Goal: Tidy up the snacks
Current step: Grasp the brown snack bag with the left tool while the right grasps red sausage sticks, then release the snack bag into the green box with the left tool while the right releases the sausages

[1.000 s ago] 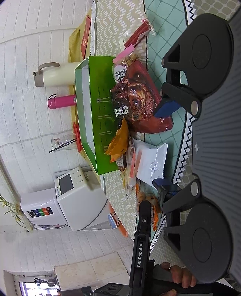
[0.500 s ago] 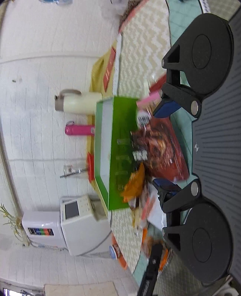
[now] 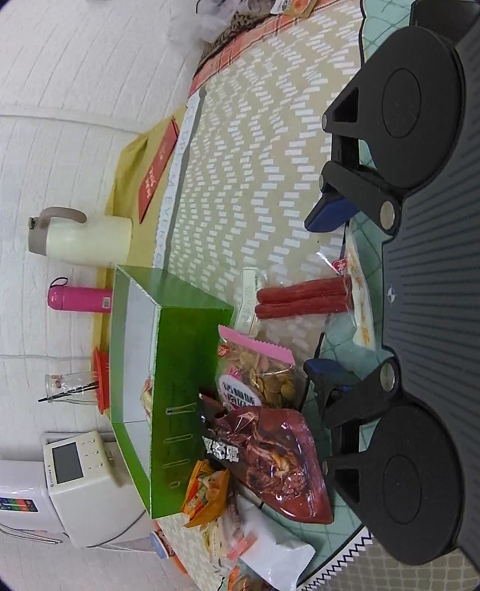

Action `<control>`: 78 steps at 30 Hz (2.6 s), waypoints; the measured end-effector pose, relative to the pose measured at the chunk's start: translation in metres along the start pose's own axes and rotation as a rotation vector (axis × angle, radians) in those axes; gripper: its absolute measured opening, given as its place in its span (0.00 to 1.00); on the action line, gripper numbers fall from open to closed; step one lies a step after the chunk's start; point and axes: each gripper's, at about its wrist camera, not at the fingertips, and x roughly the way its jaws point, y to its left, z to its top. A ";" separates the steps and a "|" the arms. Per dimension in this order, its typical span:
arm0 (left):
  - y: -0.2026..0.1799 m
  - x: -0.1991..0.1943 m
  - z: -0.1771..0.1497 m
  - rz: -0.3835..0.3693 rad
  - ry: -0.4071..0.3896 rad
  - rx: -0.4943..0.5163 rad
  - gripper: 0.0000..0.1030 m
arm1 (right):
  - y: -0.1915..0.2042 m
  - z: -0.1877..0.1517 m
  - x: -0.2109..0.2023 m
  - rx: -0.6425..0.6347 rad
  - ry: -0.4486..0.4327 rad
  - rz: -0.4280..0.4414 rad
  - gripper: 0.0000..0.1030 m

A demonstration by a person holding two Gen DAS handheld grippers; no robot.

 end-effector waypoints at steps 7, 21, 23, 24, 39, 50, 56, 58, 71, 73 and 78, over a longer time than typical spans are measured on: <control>0.000 0.004 0.001 0.010 -0.015 0.020 0.61 | 0.001 -0.001 -0.004 0.043 -0.010 -0.021 0.80; -0.006 -0.027 0.002 0.010 -0.058 0.031 0.44 | 0.013 -0.008 -0.048 0.007 -0.094 -0.075 0.31; -0.009 -0.032 0.006 -0.003 -0.073 0.036 0.44 | 0.014 -0.005 -0.057 0.017 -0.120 -0.076 0.31; -0.010 -0.034 0.009 -0.012 -0.078 0.038 0.44 | 0.014 -0.003 -0.061 0.016 -0.131 -0.074 0.31; -0.054 0.017 0.109 -0.044 -0.172 0.109 0.44 | 0.048 0.073 -0.037 0.025 -0.269 0.112 0.33; -0.055 0.110 0.159 0.036 -0.132 0.107 0.44 | 0.041 0.111 0.032 0.072 -0.252 0.071 0.34; -0.053 0.141 0.162 0.052 -0.087 0.122 0.44 | 0.037 0.118 0.056 0.082 -0.242 0.064 0.36; -0.052 0.147 0.163 0.049 -0.076 0.120 0.45 | 0.037 0.120 0.065 0.074 -0.228 0.054 0.36; -0.061 0.132 0.156 0.115 -0.203 0.139 0.92 | 0.055 0.106 0.064 -0.125 -0.276 0.034 1.00; -0.064 0.126 0.156 0.116 -0.209 0.147 0.92 | 0.054 0.107 0.058 -0.112 -0.275 0.032 1.00; -0.067 0.100 0.157 0.081 -0.225 0.139 0.92 | 0.052 0.113 0.037 -0.073 -0.287 0.031 1.00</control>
